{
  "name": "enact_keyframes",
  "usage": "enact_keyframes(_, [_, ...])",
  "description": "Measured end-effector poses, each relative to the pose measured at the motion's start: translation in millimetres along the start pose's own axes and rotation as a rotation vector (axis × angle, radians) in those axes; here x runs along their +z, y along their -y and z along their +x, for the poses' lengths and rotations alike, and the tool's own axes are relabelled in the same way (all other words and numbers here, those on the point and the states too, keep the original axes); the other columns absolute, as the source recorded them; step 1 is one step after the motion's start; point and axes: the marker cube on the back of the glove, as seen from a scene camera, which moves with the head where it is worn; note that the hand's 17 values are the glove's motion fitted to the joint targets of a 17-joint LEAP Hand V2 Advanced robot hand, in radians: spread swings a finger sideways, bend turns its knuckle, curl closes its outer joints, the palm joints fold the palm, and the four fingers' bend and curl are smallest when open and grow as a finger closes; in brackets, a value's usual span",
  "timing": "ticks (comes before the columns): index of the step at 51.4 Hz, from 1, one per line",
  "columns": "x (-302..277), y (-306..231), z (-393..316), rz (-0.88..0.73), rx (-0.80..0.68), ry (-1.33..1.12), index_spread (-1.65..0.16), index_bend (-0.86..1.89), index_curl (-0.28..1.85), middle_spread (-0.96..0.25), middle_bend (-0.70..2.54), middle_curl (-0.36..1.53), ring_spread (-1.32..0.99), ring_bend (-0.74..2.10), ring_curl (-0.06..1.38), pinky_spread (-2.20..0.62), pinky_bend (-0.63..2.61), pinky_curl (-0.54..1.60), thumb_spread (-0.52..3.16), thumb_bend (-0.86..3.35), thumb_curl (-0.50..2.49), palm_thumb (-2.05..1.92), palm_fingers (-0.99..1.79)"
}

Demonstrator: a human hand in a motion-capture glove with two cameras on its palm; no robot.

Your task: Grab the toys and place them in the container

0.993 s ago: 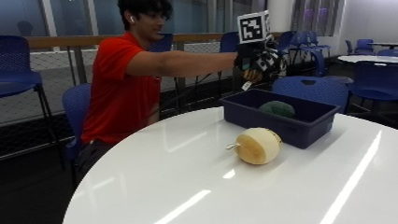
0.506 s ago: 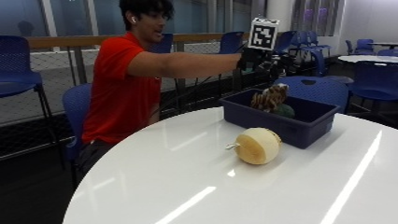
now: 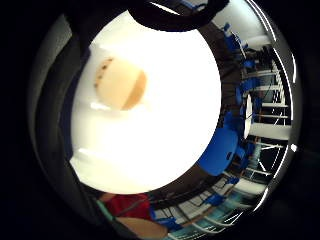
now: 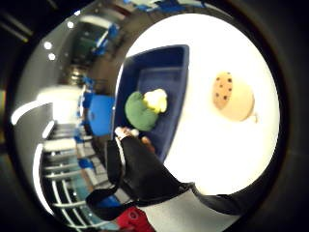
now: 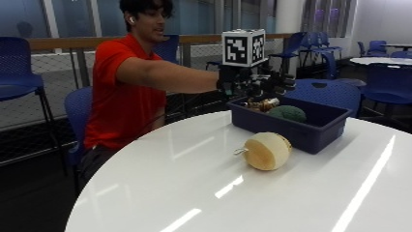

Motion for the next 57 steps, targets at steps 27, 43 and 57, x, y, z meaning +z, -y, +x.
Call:
enact_keyframes(27, [88.0, 46.3, 46.9, -0.076, 0.119, -0.032, -0.31, 0.05, 0.11, -0.08, 0.17, 0.34, -0.09, 0.19, 0.29, 0.10, 0.83, 0.35, 0.89, -0.09, 0.22, -0.12, -0.19])
enact_keyframes(43, [125.4, 62.7, 48.3, -0.138, 0.139, -0.028, -0.33, 0.07, 0.09, -0.09, 0.18, 0.34, -0.08, 0.20, 0.32, 0.11, 0.87, 0.36, 0.90, -0.09, 0.20, -0.11, -0.15])
enact_keyframes(57, [154.5, 53.3, 49.9, -0.271, 0.169, -0.077, -0.35, 0.03, 0.05, -0.10, 0.19, 0.32, -0.13, 0.53, 0.40, 0.02, 1.16, 0.42, 1.04, 0.00, 0.24, 0.04, 0.05])
